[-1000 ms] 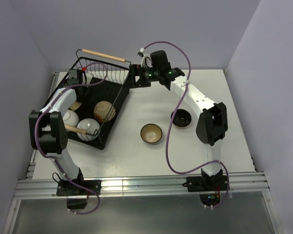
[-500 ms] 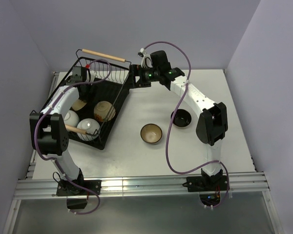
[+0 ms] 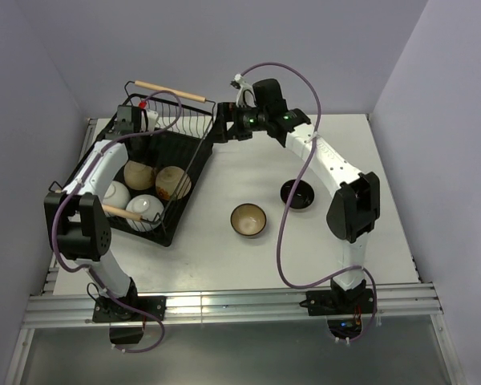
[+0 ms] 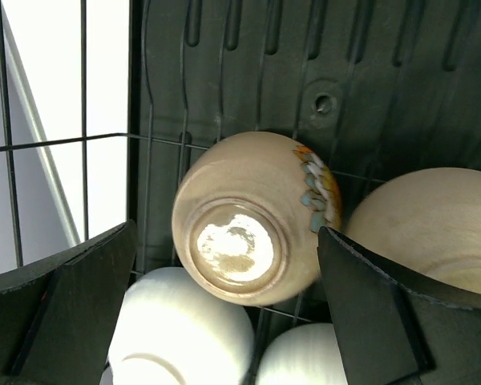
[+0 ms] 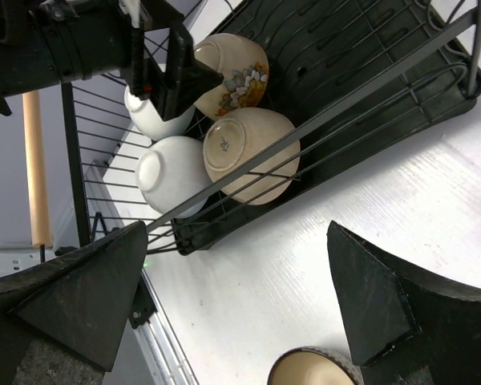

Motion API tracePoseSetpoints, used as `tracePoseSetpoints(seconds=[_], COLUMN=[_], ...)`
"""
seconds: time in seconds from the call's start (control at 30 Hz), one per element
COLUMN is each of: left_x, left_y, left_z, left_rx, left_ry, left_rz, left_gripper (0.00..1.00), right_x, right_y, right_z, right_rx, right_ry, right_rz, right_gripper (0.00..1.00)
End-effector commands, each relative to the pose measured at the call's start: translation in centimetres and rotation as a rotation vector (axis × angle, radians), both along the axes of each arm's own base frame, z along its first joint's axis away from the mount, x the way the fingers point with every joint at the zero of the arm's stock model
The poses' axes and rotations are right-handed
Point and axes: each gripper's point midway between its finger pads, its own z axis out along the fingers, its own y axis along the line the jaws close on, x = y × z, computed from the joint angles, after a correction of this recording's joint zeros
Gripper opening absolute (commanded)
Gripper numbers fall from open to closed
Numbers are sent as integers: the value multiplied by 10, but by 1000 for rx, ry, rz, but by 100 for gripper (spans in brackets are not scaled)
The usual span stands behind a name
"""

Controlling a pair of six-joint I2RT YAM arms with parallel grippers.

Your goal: Load the bowls into the dish rack

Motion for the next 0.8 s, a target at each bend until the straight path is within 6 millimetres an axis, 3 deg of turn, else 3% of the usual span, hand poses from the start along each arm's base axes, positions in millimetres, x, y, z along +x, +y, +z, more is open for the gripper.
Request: tracePoseSetpoints(seconds=[0.0, 0.17, 0.2, 0.3, 0.33, 0.4, 0.43, 0.5, 0.6, 0.77], left_x=[3, -3, -5, -20, -29, -38, -45, -51, -66, -89], left_y=[-14, -37, -48, -71, -74, -82, -83, -86, -97, -108], left_z=[53, 103, 113, 149, 164, 183, 194, 200, 197, 189], left_rx=[-86, -234, -295, -433, -461, -527, -541, -569, -627, -675], left_ry=[-131, -249, -270, -341, -376, -423, -447, -451, -394, -357], left_rz=[-22, -104, -150, -271, -301, -355, -370, -394, -442, -520], left_gripper=[99, 99, 99, 99, 100, 100, 99, 99, 99, 99], right_x=[-9, -11, -10, -11, -14, -17, -23, -31, -44, -67], right_y=[-21, -57, -73, -113, -126, -157, -170, -192, -238, -257], right_z=[36, 30, 38, 33, 23, 23, 7, 2, -33, -54], right_rx=[12, -32, -34, -93, -132, -156, -195, -240, -388, -426], right_ry=[-84, -83, -100, -96, -73, -71, -40, -40, 35, 94], right_rz=[-12, -44, -72, -130, -145, -199, -209, -246, -300, -283], right_gripper=[100, 100, 100, 100, 100, 100, 100, 100, 99, 95])
